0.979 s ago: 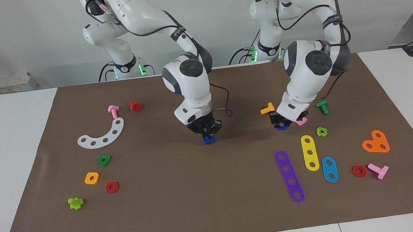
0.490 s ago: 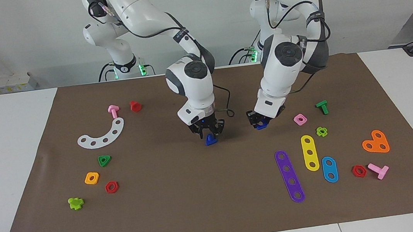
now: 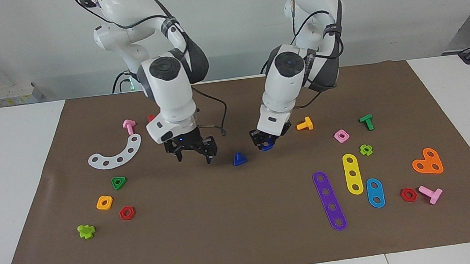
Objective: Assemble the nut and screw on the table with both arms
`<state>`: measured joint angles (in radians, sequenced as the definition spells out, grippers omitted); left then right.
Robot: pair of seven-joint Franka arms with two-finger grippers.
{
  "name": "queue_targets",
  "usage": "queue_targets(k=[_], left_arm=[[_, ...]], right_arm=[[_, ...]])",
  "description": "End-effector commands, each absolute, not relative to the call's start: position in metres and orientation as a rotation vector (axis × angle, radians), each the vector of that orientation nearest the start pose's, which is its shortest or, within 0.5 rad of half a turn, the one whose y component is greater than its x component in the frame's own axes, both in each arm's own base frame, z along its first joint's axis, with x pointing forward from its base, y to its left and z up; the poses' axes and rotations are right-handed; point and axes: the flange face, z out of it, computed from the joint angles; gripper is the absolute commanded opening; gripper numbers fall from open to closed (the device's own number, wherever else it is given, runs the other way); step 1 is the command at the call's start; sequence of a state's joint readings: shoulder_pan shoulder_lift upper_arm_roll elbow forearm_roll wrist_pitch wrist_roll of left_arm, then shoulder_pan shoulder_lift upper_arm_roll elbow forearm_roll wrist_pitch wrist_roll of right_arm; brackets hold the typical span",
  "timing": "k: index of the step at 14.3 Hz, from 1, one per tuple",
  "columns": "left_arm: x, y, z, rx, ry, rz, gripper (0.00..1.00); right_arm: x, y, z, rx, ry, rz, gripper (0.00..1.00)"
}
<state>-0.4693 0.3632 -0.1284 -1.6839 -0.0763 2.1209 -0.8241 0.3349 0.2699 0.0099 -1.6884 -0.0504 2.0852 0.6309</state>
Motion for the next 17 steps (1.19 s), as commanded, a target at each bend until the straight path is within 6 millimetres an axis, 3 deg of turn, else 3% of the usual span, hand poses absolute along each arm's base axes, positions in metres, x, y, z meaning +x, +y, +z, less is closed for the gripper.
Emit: queue_targets(k=[1,4,8,11,17], left_arm=[[0.555,-0.401,0.386,-3.261,-0.522,0.025,0.00],[0.545,-0.420,0.374,-3.266,-0.550,0.013,0.00],[0.540,-0.424,0.365,-3.250,-0.582,0.034,0.00],[0.520,-0.438,0.344,-3.251,-0.591,0.027,0.00],[0.516,-0.433,0.330,-3.240,-0.592,0.026,0.00]], right_arm=[[0.611,0.171,0.484,-3.099,0.355,-0.200,1.00],[0.604,0.121,0.523,-3.086,0.366,-0.210,1.00],[0.597,0.066,0.558,-3.072,0.289,-0.227,1.00],[0.590,0.046,0.577,-3.087,0.254,-0.210,1.00],[0.576,0.029,0.608,-3.123,0.189,-0.165,1.00]])
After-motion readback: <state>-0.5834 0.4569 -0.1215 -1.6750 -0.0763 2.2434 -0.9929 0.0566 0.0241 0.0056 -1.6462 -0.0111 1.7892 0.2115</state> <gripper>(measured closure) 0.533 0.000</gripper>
